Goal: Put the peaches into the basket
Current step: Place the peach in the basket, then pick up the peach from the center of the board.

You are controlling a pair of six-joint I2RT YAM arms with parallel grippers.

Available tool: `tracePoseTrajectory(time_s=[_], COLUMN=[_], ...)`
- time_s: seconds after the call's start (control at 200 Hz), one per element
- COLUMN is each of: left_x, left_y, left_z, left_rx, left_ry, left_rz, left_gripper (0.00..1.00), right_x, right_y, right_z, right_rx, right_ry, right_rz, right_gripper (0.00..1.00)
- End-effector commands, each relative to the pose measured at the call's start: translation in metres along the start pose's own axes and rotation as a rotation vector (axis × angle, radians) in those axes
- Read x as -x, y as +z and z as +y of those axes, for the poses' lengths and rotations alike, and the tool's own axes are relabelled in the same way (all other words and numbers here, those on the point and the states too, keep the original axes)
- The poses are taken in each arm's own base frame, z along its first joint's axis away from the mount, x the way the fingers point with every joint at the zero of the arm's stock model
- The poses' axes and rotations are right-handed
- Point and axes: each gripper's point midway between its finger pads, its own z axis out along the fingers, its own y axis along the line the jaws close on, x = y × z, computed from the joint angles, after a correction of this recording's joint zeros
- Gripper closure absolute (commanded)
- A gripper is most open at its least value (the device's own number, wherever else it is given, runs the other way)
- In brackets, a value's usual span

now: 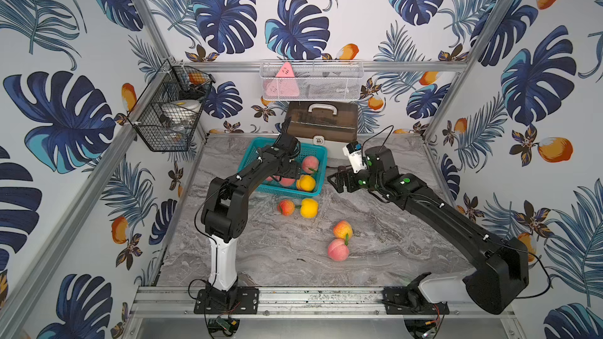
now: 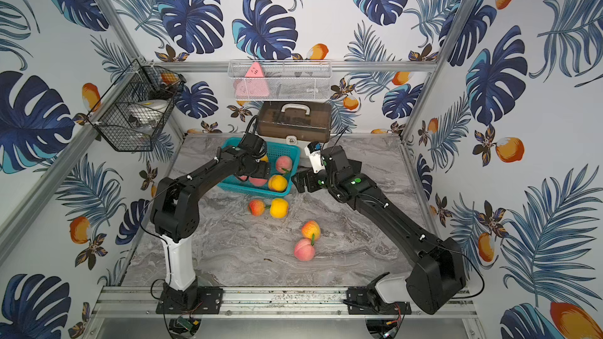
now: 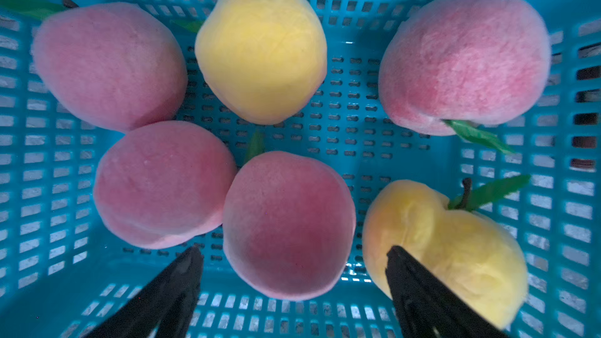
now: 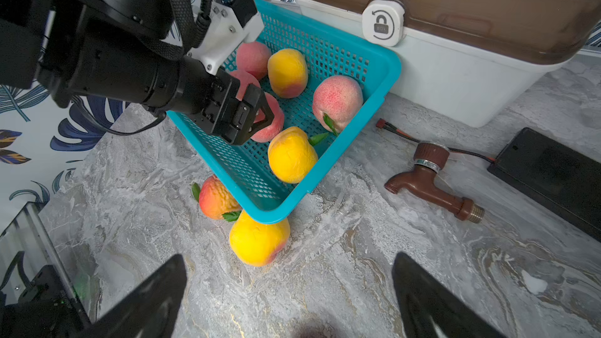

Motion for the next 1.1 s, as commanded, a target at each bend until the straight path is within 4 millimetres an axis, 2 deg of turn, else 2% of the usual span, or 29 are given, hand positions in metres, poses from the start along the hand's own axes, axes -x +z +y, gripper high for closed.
tracePoseTrajectory(time_s=[0.0, 0.125, 0.225, 0.245, 0.611, 0.626, 0.671, 0.871, 1.096], left_x=[0.001, -0.001, -0.01, -0.012, -0.053, -0.054, -0.06, -0.087, -0.117], left_y=[-0.013, -0.026, -0.034, -0.036, -0.082, -0.084, -0.09, -0.116, -0.138], left_z=[0.003, 0.004, 0.004, 0.004, -0.01, -0.012, -0.015, -0.035, -0.06], left_rx=[0.001, -0.011, -0.031, -0.035, -0.128, -0.131, -0.144, -0.219, -0.294], left_ry=[-0.011, -0.011, -0.006, -0.005, 0.027, 0.03, 0.037, 0.058, 0.108], left_rz=[-0.01, -0.027, -0.021, -0.019, -0.024, -0.027, -0.031, -0.055, -0.064], left_gripper=[0.08, 0.08, 0.08, 0.08, 0.06, 0.06, 0.04, 0.01, 0.01], right_x=[-0.006, -0.017, -0.02, -0.033, -0.08, -0.083, -0.09, -0.124, -0.154], right_y=[-0.004, -0.01, -0.019, -0.017, -0.033, -0.033, -0.034, -0.033, -0.022], right_z=[-0.004, -0.007, -0.007, -0.01, -0.02, -0.012, -0.009, 0.001, 0.007], right_rx=[-0.024, -0.04, -0.051, -0.057, -0.138, -0.125, -0.129, -0.138, -0.14], right_ry=[0.011, 0.029, 0.049, 0.06, 0.198, 0.185, 0.189, 0.204, 0.205], right_rz=[0.019, 0.044, 0.044, 0.071, 0.152, 0.16, 0.17, 0.218, 0.275], right_gripper=[0.0, 0.0, 0.0, 0.0, 0.0, 0.0, 0.0, 0.0, 0.0])
